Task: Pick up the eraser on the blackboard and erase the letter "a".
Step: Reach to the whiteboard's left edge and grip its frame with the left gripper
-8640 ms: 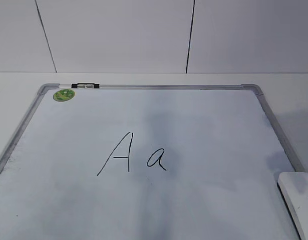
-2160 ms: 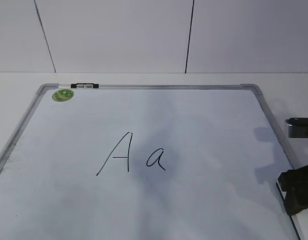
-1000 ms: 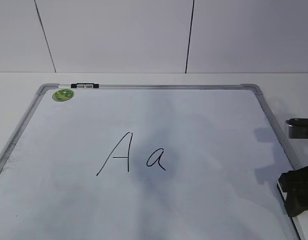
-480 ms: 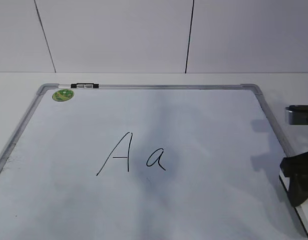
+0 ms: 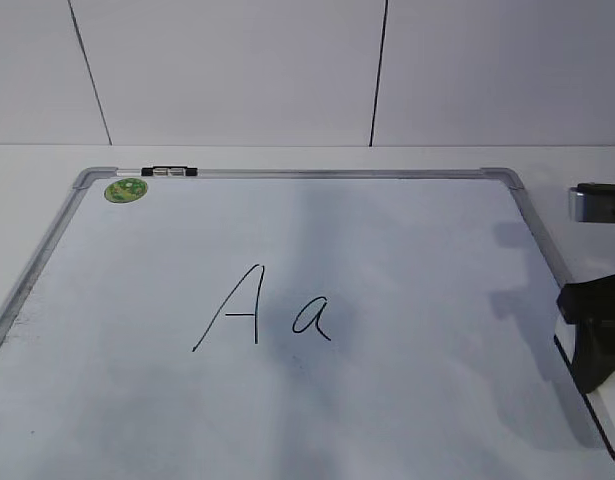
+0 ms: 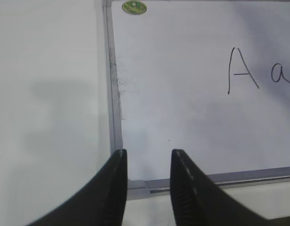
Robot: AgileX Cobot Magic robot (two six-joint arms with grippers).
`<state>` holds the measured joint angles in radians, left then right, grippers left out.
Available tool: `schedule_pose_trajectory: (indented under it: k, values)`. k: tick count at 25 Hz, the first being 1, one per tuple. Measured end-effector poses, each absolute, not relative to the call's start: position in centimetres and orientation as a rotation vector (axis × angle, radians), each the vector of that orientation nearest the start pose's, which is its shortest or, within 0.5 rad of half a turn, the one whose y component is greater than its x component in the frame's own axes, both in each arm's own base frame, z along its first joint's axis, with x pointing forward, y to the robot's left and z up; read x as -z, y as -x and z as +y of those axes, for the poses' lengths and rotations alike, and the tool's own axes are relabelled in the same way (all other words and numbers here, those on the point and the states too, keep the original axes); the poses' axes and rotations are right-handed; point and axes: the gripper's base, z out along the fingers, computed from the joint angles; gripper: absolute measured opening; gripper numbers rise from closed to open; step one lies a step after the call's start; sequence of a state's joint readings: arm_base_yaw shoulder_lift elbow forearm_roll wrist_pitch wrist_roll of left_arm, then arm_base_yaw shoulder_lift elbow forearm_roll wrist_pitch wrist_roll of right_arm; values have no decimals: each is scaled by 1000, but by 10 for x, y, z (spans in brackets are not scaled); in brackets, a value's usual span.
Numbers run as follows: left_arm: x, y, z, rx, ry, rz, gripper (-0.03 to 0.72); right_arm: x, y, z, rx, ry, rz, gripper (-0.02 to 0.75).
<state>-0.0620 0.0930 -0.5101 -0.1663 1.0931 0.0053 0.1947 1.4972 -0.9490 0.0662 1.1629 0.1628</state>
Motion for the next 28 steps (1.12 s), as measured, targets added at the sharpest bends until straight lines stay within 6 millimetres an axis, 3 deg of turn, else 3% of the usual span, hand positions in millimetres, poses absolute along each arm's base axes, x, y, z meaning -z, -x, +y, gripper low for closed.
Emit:
schedule_pose_trajectory:
  k: [16, 28]
  values:
    - [-302, -103, -16, 189, -40, 2440, 239, -225, -240, 59, -176, -81, 3217, 568]
    - [-272, -197, -23, 207, 0, 2778, 239, -225, -238, 57, -138, -49, 3244, 568]
